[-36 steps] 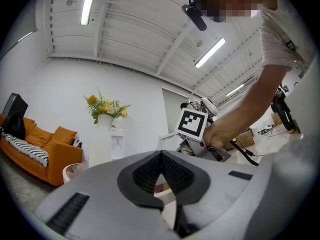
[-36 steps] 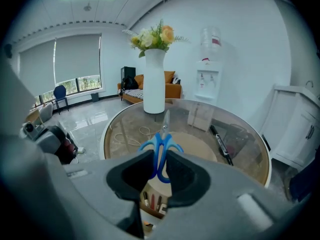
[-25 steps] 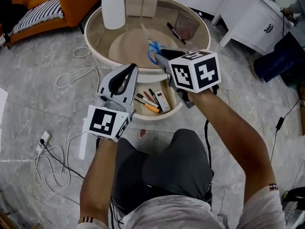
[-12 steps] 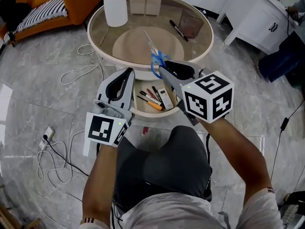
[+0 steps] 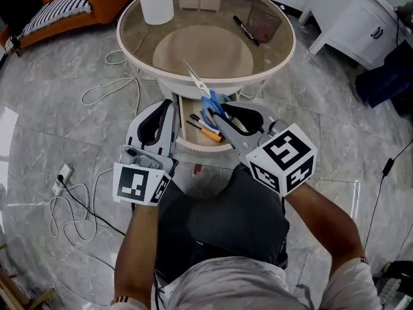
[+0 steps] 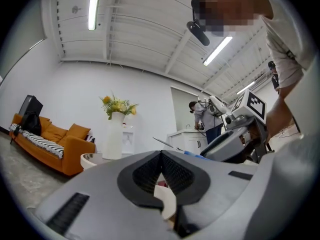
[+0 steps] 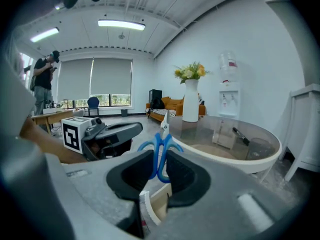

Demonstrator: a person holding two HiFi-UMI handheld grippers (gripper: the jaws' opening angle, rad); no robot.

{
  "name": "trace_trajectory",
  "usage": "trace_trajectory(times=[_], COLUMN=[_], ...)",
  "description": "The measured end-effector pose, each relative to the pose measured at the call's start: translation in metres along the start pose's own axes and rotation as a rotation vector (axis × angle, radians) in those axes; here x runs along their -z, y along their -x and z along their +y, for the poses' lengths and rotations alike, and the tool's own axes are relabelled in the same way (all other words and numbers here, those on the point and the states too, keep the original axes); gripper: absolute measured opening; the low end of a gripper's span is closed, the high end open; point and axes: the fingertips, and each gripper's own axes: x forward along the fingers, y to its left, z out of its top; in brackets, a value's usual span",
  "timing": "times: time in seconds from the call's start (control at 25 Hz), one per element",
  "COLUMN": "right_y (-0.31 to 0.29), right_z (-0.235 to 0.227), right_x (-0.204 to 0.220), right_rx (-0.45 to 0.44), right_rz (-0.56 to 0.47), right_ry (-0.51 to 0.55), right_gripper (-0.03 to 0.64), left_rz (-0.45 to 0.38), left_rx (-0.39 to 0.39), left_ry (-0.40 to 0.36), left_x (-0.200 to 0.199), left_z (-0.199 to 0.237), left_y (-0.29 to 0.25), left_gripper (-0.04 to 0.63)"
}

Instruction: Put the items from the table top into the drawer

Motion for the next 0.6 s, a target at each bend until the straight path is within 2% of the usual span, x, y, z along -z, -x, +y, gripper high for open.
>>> trace_trajectory(times=[0.28, 0.6], right_y=[-0.005, -0.02], right_z=[0.018, 0.009], right_x=[0.037, 0.093], right_rx=[-0.047, -0.057], right_rz=[0.059, 0.182], right_ry=[0.034, 0.024], right_gripper=[0.081, 0.081], left_rz=[0.027, 0.049], left_rx=[-0.029, -0.048], left_ry=[0.026, 0.05], left_x=[0.027, 0.053], left_z=[0.005, 0.017], left_y=[0.006, 0.006], left_gripper=[0.0, 0.0])
